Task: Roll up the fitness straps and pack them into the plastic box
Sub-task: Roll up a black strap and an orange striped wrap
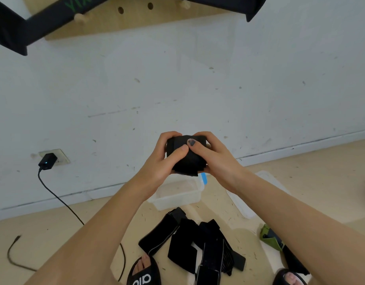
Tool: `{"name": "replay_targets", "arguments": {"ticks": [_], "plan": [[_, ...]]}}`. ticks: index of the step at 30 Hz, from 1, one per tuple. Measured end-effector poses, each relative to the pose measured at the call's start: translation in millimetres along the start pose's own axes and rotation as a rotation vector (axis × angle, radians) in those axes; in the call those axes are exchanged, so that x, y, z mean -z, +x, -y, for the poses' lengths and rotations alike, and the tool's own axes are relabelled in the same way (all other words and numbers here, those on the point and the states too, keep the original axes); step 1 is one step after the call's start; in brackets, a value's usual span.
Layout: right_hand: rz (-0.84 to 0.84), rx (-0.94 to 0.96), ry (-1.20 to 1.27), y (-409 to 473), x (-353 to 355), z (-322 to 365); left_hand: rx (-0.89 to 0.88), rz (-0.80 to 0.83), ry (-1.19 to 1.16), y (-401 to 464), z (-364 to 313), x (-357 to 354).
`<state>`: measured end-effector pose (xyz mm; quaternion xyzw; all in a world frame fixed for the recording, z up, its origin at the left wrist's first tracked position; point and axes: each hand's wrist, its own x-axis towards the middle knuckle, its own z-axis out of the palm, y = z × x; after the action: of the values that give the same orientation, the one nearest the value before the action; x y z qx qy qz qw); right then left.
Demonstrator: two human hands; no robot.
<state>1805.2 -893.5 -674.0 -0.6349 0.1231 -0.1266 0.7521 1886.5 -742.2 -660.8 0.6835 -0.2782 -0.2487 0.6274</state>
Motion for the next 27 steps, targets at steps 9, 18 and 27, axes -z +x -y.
{"name": "replay_targets", "arguments": {"ticks": [9, 18, 27], "plan": [[-0.023, 0.156, -0.152, -1.7, 4.7, -2.3, 0.068, 0.008, -0.134, 0.6, -1.3, -7.7], [0.02, 0.252, -0.252, -5.4, 2.1, -7.3, 0.175, -0.008, -0.238, -0.5, -10.2, -10.0], [0.017, 0.318, -0.397, -9.7, 1.8, -10.3, 0.33, 0.095, -0.369, -3.1, -9.5, -0.5]]}}
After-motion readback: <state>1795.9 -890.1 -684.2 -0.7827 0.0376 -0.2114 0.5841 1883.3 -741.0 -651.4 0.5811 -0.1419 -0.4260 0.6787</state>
